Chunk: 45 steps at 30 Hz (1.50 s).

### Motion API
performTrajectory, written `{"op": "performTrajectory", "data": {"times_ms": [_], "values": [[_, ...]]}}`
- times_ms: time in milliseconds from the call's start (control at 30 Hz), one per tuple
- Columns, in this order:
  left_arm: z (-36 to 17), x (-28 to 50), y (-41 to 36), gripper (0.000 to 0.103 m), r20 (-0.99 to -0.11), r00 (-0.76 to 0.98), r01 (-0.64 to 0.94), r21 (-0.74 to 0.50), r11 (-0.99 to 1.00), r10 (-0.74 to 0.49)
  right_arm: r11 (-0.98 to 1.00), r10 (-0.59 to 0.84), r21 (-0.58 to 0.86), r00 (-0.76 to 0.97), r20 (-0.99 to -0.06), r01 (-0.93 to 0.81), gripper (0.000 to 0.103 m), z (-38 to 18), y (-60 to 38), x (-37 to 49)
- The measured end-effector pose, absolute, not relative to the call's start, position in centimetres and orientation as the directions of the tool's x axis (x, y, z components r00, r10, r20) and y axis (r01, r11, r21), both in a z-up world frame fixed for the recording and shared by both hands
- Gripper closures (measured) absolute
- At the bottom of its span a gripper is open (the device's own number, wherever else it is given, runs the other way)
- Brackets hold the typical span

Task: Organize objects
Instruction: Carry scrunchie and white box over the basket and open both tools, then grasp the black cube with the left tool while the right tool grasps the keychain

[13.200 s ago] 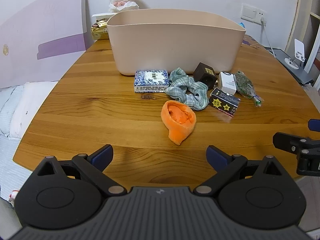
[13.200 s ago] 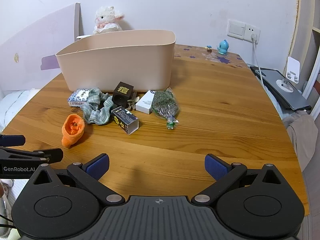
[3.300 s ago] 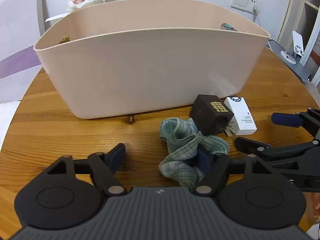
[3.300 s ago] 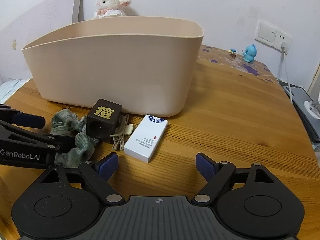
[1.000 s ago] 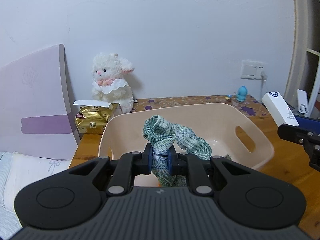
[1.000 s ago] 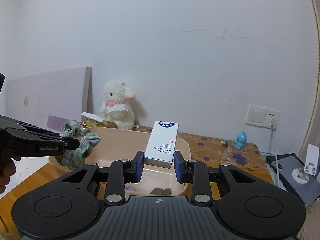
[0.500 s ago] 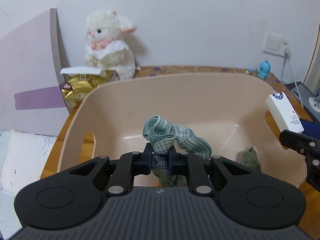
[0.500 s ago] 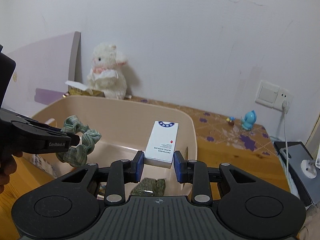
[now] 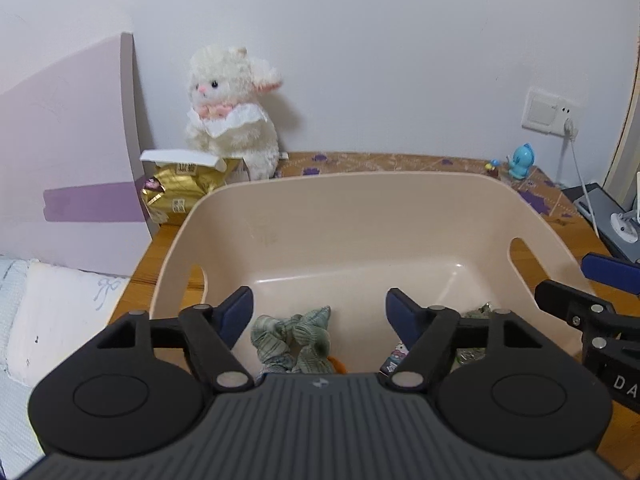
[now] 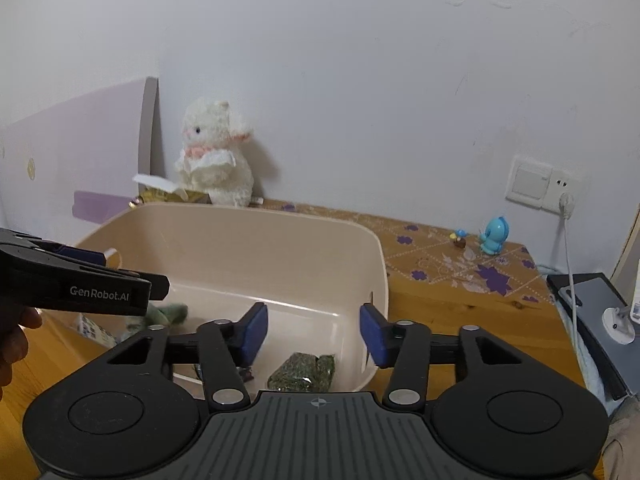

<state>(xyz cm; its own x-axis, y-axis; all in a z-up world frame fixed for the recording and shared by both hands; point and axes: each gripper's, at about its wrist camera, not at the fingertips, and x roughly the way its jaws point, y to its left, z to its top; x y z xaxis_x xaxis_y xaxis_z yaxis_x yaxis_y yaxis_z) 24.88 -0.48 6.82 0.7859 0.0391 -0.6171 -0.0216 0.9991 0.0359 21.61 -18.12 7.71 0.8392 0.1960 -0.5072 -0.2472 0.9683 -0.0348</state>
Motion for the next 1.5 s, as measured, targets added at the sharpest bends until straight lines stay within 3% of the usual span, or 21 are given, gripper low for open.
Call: {"op": "performTrajectory", "data": {"times_ms": [233,433,833,1500], "values": [[8.0,21.9,-1.0,0.021,-0.586,0.809,-0.025,0.036,0.999,0.042,0.968,0.19,-0.057,0.863,-0.468,-0.245,0.03,9.5,-18.7,18.4],[8.0,19.0,-1.9,0.018,-0.575,0.817,-0.019,0.048,0.999,0.043,0.969,0.183,-0.061,0.859,-0.479,-0.24,0.026,9.0,-19.5,16.1],[4.9,15.8,-3.6,0.016,-0.615,0.789,0.023,0.054,0.998,0.015,0.963,0.17,-0.076,0.805,-0.568,-0.258,0.024,4.3,-20.7,13.8],[-0.6,18.6,-6.1,0.016,-0.735,0.676,0.061,-0.01,0.998,-0.049,0.944,0.186,-0.068,0.69,-0.699,-0.324,0.024,-2.4,-19.9,15.7]]}}
